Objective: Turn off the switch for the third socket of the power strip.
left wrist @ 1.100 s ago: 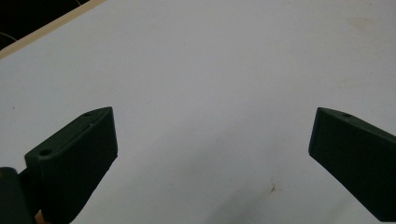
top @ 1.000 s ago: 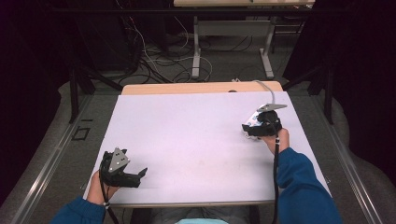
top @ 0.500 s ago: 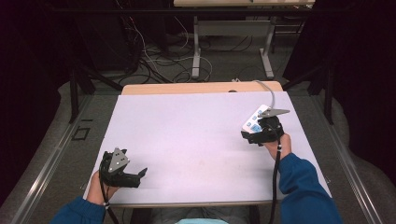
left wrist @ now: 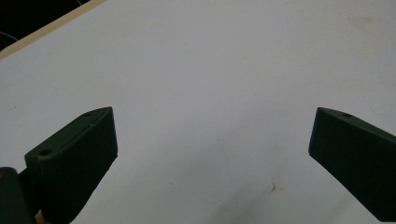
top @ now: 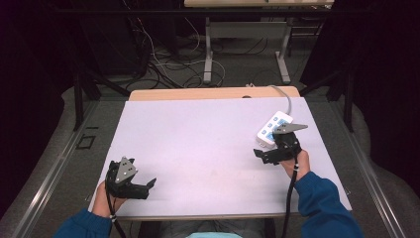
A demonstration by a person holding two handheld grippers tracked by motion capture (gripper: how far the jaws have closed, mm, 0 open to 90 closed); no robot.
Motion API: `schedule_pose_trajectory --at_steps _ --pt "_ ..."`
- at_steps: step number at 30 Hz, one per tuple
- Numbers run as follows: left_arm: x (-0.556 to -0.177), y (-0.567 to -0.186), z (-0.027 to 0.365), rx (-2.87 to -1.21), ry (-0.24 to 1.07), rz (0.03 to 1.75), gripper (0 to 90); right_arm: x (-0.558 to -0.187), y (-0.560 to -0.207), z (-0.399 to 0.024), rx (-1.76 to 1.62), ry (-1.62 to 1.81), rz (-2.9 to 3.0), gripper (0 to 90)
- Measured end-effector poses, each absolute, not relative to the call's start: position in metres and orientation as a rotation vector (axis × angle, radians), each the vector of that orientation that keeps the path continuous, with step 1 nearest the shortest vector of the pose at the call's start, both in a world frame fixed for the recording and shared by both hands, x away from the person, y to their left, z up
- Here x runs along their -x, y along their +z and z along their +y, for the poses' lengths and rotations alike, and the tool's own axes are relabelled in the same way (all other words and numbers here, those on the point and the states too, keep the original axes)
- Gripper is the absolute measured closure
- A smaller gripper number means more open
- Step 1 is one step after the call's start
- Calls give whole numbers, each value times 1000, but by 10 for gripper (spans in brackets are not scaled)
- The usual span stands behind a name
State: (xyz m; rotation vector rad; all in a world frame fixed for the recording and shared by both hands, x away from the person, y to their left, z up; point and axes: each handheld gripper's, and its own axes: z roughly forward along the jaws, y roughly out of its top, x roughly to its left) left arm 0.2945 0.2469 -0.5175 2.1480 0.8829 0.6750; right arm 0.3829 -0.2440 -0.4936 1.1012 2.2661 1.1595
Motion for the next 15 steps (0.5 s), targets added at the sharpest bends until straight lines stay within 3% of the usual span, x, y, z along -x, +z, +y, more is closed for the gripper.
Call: schedule_pose_trajectory --at_steps 15 --pt "-295 -517 248 -2149 674 882 11 -352 -495 -236 -1031 1131 2297 9"
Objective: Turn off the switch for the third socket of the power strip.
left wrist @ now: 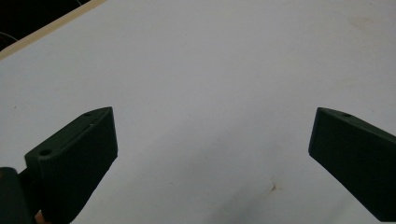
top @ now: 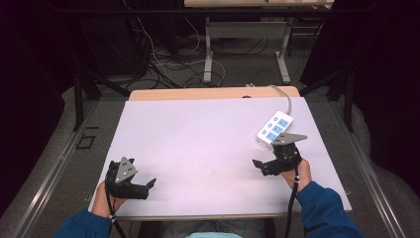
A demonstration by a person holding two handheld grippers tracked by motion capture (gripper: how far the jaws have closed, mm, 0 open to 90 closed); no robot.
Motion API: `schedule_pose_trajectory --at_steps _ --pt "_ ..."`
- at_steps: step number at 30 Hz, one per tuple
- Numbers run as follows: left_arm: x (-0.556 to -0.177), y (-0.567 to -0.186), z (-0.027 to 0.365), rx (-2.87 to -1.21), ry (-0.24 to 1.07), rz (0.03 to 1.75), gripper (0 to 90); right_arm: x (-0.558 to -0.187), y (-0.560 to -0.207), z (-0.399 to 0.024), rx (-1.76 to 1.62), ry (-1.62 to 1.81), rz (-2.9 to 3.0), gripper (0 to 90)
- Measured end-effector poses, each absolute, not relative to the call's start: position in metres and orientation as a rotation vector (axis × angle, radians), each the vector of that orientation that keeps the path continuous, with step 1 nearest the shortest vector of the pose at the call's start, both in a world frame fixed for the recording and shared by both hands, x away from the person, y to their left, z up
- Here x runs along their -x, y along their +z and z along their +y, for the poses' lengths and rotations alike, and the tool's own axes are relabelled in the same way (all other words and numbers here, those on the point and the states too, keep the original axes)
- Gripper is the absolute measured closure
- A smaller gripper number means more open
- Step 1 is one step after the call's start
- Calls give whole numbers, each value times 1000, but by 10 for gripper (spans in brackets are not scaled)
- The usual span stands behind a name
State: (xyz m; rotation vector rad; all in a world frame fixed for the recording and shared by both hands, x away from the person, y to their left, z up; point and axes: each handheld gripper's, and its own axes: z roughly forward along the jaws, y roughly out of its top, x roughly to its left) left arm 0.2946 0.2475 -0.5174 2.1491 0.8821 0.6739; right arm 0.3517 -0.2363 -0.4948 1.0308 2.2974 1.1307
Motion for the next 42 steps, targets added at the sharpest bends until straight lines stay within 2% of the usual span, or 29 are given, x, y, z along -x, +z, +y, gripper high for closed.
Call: schedule_pose_trajectory --at_steps 26,42 --pt "-295 -518 246 -2150 679 885 12 -310 -504 -241 -972 1113 2329 10" --pt "-295 -518 247 -2152 677 882 12 -300 -509 -241 -972 1091 2359 10"
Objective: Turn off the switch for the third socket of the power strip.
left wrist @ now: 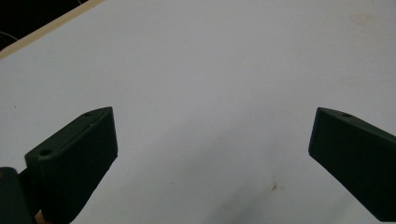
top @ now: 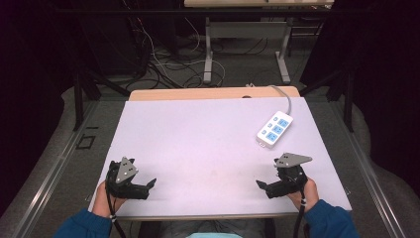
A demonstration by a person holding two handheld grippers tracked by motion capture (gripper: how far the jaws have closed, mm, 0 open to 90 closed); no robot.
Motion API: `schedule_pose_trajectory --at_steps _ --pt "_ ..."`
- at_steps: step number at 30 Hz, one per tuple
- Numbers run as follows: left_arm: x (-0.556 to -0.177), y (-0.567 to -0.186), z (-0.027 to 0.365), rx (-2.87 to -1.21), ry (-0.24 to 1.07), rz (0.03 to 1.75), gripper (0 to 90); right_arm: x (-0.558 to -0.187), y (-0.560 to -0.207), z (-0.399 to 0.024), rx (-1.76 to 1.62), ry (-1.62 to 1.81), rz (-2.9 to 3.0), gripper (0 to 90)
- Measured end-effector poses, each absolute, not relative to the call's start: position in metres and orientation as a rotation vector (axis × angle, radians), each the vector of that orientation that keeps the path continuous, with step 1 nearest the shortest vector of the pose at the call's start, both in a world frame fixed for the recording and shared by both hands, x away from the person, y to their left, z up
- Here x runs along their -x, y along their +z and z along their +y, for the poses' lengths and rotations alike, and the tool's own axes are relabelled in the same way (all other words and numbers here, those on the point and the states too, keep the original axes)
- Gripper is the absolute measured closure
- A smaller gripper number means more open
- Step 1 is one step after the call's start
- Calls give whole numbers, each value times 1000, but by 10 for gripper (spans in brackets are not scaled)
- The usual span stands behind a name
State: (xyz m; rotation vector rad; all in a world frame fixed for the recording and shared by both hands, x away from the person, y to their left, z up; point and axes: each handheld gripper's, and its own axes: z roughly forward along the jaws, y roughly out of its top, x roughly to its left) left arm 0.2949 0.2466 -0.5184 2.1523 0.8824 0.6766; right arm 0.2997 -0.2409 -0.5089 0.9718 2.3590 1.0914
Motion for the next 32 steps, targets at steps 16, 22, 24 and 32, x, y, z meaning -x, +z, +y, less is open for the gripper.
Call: schedule_pose_trajectory --at_steps 16,22,24,32 --pt "-295 -518 247 -2161 677 885 12 -294 -515 -239 -941 1079 2382 9" --pt "-296 -518 247 -2163 680 884 12 -293 -516 -238 -941 1080 2388 10" --pt "-296 -518 247 -2163 677 885 12 -293 -516 -238 -953 1081 2389 9" --pt "-297 -519 247 -2159 675 886 12 -293 -515 -239 -944 1075 2392 1"
